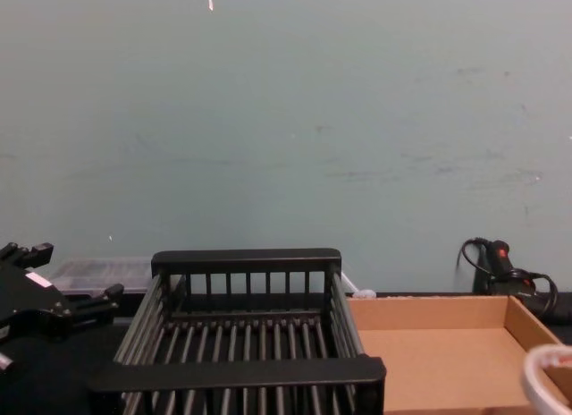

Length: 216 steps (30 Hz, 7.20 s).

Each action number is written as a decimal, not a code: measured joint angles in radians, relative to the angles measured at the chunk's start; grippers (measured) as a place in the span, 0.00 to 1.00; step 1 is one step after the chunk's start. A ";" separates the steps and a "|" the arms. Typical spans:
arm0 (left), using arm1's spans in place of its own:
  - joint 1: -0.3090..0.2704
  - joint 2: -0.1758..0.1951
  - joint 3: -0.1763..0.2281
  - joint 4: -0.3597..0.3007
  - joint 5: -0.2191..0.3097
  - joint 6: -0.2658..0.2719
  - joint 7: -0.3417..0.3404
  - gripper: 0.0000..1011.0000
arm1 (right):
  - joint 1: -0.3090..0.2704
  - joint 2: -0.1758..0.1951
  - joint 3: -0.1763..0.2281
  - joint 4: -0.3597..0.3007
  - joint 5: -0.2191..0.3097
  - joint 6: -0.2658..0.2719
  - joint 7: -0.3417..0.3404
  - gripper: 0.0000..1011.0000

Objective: Pick up the white tape and place it into the black box , Pick up the silver tape and place it into the brown box.

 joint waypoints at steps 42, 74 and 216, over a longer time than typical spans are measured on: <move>0.000 0.000 0.000 0.000 0.000 0.000 0.000 0.99 | 0.466 -0.205 -0.278 0.277 -0.177 -0.074 0.119 0.08; 0.000 0.000 0.000 0.000 0.000 0.000 0.000 0.99 | 0.622 -0.335 -0.393 0.465 -0.244 -0.117 0.153 0.08; 0.000 0.000 0.000 0.000 0.000 0.000 0.000 0.99 | 0.219 0.065 -0.341 -0.012 -0.065 0.084 0.216 0.99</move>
